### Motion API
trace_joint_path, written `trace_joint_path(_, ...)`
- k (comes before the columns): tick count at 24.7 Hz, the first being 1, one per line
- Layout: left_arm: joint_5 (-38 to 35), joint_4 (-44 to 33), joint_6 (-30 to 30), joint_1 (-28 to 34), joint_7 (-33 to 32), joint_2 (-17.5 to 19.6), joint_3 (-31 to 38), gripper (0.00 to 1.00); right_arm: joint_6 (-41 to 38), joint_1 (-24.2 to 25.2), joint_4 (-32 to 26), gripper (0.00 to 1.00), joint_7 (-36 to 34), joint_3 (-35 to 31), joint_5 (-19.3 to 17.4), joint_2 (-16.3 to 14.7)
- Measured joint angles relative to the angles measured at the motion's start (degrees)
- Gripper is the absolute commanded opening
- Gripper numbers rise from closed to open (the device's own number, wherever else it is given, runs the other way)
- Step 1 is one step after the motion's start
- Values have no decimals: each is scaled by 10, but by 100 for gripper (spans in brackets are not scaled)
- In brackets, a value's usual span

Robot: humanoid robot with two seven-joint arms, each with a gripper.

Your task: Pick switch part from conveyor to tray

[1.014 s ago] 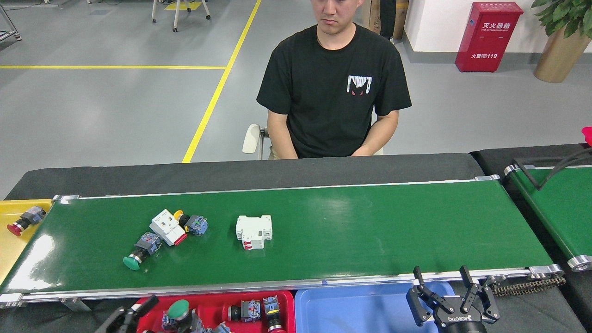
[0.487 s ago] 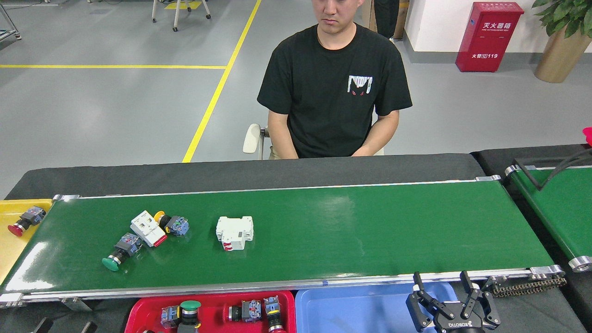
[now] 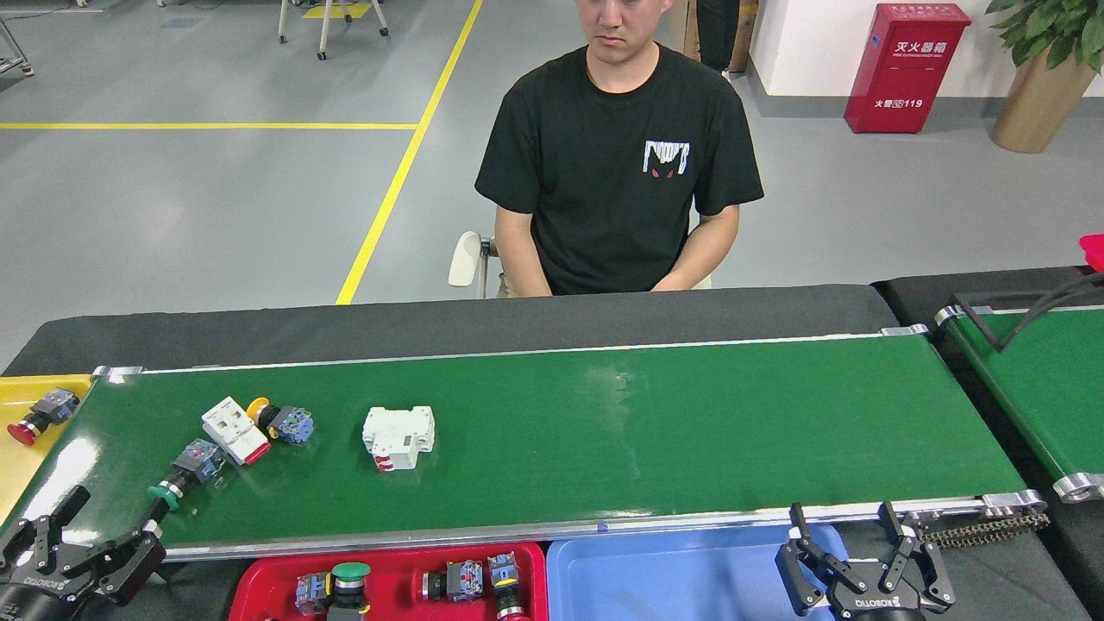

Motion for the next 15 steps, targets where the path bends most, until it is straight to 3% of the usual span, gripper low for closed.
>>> trace_joint_path(7,-3,120,1,-98,6,7,-63,100,0,0,0,100,0,-5,0,0)
trace_joint_path(9,-4,160,0,-127,7,10,-82,95,0,0,-1,100,0,-5,0,0)
trace_joint_path(11,-4,192,3,-153,7,10,-98,71,0,-2,-2,100,0,-5,0,0)
trace_joint_path(13,-3,203,6,-160,7,11,-109,30,0,-3,-2,100,0,-5,0,0)
trace_joint_path(15,-2,205,-8,-160,7,12,-112,17,0,-3,-2,100,0,-5,0,0)
